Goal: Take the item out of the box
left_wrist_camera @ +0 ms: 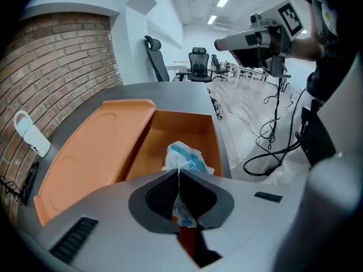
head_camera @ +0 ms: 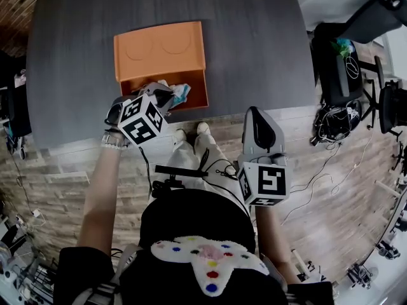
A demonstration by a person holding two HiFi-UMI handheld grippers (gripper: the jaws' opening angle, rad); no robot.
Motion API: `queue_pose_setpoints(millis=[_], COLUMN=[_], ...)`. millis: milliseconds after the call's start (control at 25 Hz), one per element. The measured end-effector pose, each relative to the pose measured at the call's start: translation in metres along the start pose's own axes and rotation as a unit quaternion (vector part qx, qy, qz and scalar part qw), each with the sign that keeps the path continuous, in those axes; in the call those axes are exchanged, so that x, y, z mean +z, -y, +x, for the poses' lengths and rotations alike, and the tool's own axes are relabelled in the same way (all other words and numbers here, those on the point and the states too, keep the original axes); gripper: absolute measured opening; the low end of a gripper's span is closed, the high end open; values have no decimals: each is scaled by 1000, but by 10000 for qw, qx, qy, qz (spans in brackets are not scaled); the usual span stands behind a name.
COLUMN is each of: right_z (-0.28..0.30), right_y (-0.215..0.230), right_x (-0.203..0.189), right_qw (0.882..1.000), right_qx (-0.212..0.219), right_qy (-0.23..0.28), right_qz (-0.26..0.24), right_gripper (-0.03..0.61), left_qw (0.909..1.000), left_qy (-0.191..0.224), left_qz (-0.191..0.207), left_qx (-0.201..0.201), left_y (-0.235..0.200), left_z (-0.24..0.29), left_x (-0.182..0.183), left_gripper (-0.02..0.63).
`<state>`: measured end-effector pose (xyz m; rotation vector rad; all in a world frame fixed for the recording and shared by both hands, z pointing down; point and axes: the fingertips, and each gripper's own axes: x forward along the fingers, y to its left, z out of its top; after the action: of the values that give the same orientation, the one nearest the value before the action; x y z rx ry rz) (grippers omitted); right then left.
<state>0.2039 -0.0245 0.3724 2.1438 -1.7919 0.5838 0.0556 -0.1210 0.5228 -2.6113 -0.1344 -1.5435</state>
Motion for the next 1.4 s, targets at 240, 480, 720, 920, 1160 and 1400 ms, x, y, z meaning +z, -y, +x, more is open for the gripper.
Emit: queue_pose_setpoints(millis=[240, 480, 720, 920, 1160, 1400], right_z=[1, 6, 7, 6, 0, -7], right_y=[3, -14, -16, -12, -18, -28], right_x=[4, 12, 30, 51, 76, 95], right_qw=[9999, 9996, 9983, 9963, 9918, 9864], right_qx=[56, 137, 272, 421, 682, 956], right_qy=[109, 185, 415, 660, 934, 1144], right_qz=[-111, -174, -302, -357, -541, -687], right_gripper=[9, 9, 9, 9, 9, 9], left_qw=[9997, 9961, 9863, 9714, 9448, 9164], left_qy=[213, 726, 1272, 1759, 2291, 2669], left_qz=[-146, -480, -923, -1241, -1457, -1690], left_qx=[-33, 149, 492, 999, 1832, 2458], left_y=[5, -1, -6, -14, -22, -18], left_z=[-5, -32, -65, -101, -158, -208], left_x=[9, 15, 37, 61, 79, 89], left_gripper=[11, 11, 11, 11, 11, 11])
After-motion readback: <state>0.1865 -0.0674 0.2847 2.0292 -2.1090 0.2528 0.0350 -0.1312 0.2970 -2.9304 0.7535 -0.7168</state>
